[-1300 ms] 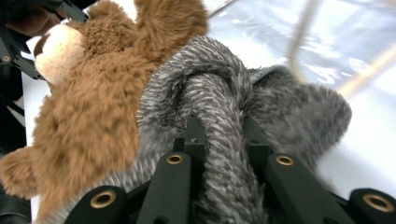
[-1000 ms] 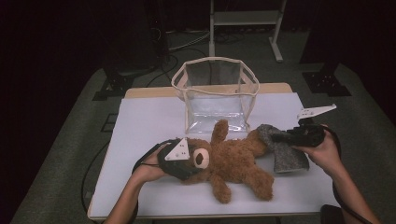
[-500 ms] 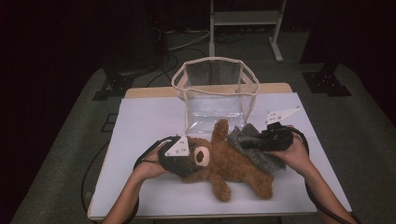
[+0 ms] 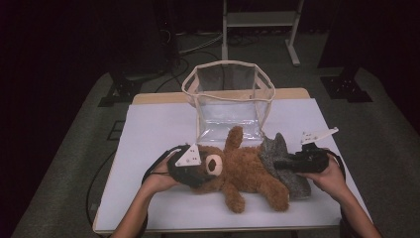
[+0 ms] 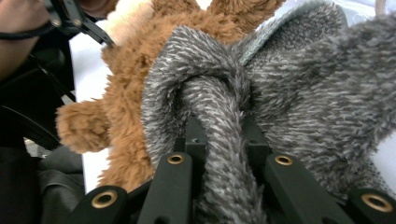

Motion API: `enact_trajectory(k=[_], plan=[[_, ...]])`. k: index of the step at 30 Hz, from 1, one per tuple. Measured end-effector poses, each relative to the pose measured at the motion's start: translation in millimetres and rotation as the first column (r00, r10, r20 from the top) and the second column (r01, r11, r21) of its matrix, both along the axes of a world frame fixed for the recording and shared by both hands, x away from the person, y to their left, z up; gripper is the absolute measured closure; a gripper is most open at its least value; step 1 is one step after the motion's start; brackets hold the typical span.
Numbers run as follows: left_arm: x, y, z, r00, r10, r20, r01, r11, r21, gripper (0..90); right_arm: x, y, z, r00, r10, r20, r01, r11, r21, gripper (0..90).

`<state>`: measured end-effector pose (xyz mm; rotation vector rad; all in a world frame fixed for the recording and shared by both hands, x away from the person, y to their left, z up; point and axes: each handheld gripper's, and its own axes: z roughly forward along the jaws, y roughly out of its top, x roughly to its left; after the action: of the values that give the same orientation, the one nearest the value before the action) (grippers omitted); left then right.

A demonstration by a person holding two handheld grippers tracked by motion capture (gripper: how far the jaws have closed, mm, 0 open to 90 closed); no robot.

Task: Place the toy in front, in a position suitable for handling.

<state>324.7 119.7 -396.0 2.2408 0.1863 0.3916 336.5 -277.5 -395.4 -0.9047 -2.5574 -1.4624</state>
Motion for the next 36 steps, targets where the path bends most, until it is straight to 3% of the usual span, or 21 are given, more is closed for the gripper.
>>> enact_trajectory(k=[4,8,11,13,16,21,24,26,28,31,36], plan=[[-1.9,-1.6,-1.1,0.9999,0.011,0.005,-0.011,0.9999,-0.01,25.2,1.4,13.6,21.9,0.997,0.065,0.044,-0.065,0.998,0.013,77.4],[-3.2,-1.7,-0.9,0.9999,0.006,0.016,-0.006,1.0,-0.004,25.2,8.9,50.3,40.9,0.9847,0.147,0.093,-0.148,0.989,-0.005,77.3],[-3.2,0.0,-0.9,0.9998,0.001,0.02,-0.001,1.0,-0.004,24.9,16.6,80.8,42.3,0.9739,0.204,0.099,-0.203,0.979,-0.029,76.5],[-3.1,2.7,0.2,0.9994,-0.003,0.033,0.003,1.0,0.001,23.1,23.0,93.0,34.8,0.9719,0.217,0.091,-0.213,0.975,-0.056,76.6],[-2.4,9.2,4.4,0.9996,0.012,0.026,-0.012,0.9997,-0.022,18.3,28.5,89.6,24.5,0.9765,0.198,0.085,-0.195,0.98,-0.042,77.3],[0.8,24.3,7.0,0.9988,0.049,-0.003,-0.05,0.9982,-0.035,11.7,25.7,68.2,21.0,0.9846,0.155,0.08,-0.155,0.988,-0.017,77.5],[4.9,30.4,5.1,0.9983,0.039,-0.042,-0.042,0.9963,-0.075,16.4,23.5,59.4,22.6,0.9867,0.138,0.085,-0.137,0.99,-0.028,77.5],[5.7,28.0,1.1,0.9979,0.034,-0.056,-0.039,0.9946,-0.097,24.3,22.4,56.4,23.0,0.9876,0.132,0.086,-0.129,0.991,-0.03,77.5],[5.1,22.5,-3.5,0.9978,0.026,-0.061,-0.03,0.9971,-0.069,29.7,21.9,55.7,23.7,0.9878,0.131,0.085,-0.128,0.991,-0.037,77.4],[3.2,15.3,-7.3,0.9979,0.02,-0.062,-0.024,0.9978,-0.062,31.8,20.7,57.3,28.4,0.9864,0.135,0.093,-0.131,0.99,-0.053,77.4],[-2.1,-1.8,-6.5,0.9977,-0.043,-0.052,0.04,0.9972,-0.063,33.2,20.4,67.9,38.8,0.982,0.149,0.116,-0.138,0.986,-0.095,77.3]])
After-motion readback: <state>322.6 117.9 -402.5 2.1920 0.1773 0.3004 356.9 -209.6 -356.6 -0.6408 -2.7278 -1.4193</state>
